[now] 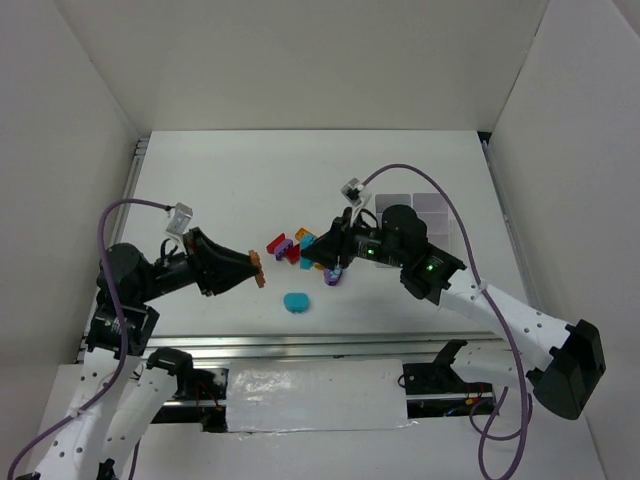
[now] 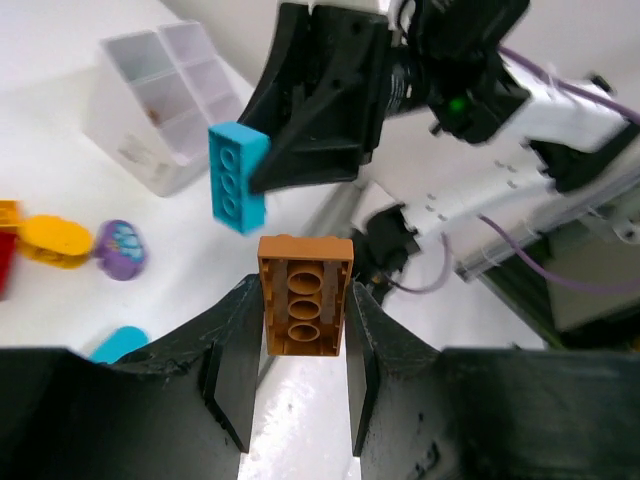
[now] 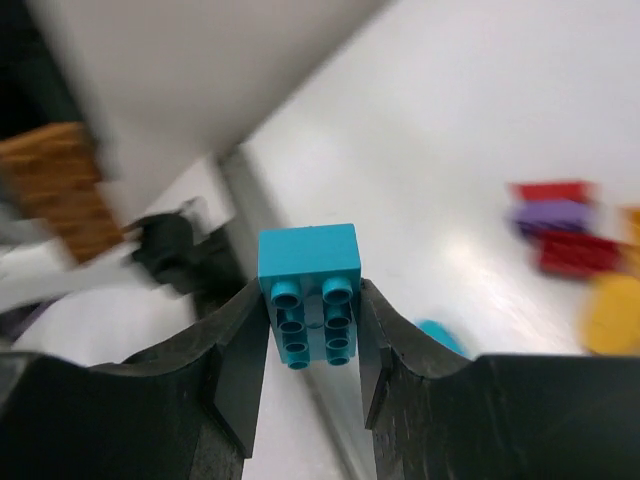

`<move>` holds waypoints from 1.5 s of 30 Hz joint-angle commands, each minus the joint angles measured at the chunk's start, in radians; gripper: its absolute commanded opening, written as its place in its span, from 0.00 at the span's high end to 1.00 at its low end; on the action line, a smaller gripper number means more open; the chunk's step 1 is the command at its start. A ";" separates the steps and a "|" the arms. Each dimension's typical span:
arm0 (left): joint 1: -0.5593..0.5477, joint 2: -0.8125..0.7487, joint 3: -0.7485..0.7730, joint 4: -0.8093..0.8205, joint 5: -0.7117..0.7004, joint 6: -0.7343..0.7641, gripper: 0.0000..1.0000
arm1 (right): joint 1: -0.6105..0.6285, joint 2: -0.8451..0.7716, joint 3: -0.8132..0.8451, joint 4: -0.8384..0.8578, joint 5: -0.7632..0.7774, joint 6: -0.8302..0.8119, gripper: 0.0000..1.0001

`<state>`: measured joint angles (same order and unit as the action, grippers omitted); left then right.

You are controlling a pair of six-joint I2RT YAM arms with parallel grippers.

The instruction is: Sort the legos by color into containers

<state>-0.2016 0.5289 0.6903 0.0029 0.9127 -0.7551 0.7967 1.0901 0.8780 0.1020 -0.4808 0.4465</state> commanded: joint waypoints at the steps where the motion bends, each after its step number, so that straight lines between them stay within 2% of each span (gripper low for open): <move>1: 0.002 0.016 0.138 -0.289 -0.182 0.189 1.00 | -0.063 -0.050 -0.051 -0.093 0.389 -0.012 1.00; 2: 0.002 0.025 0.158 -0.347 -0.231 0.247 1.00 | -0.068 -0.067 -0.074 -0.100 0.606 -0.011 1.00; 4: 0.002 0.052 0.202 -0.467 -0.357 0.295 1.00 | -0.077 -0.078 -0.096 -0.134 0.791 0.010 1.00; 5: 0.002 0.062 0.210 -0.495 -0.391 0.331 1.00 | -0.083 -0.081 -0.100 -0.154 0.976 0.038 1.00; 8: 0.002 0.079 0.221 -0.566 -0.512 0.364 1.00 | -0.135 -0.055 -0.100 -0.232 1.186 0.144 1.00; 11: 0.002 0.059 0.186 -0.540 -0.532 0.350 1.00 | -0.183 -0.016 -0.117 -0.260 1.280 0.225 1.00; 20: 0.002 0.036 0.153 -0.509 -0.474 0.349 1.00 | -0.283 0.007 -0.226 -0.110 1.246 0.198 1.00; 27: 0.002 0.031 0.144 -0.492 -0.428 0.347 1.00 | -0.294 0.013 -0.297 0.004 1.216 0.205 1.00; 35: 0.001 0.028 0.138 -0.485 -0.414 0.347 1.00 | -0.292 0.073 -0.303 0.036 1.199 0.208 0.95; 45: -0.002 0.026 0.137 -0.480 -0.402 0.349 1.00 | -0.292 0.062 -0.336 0.064 1.174 0.202 0.74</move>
<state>-0.2016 0.5655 0.8284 -0.5228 0.4854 -0.4210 0.5098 1.1664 0.5575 0.1093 0.6891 0.6388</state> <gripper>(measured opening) 0.447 0.432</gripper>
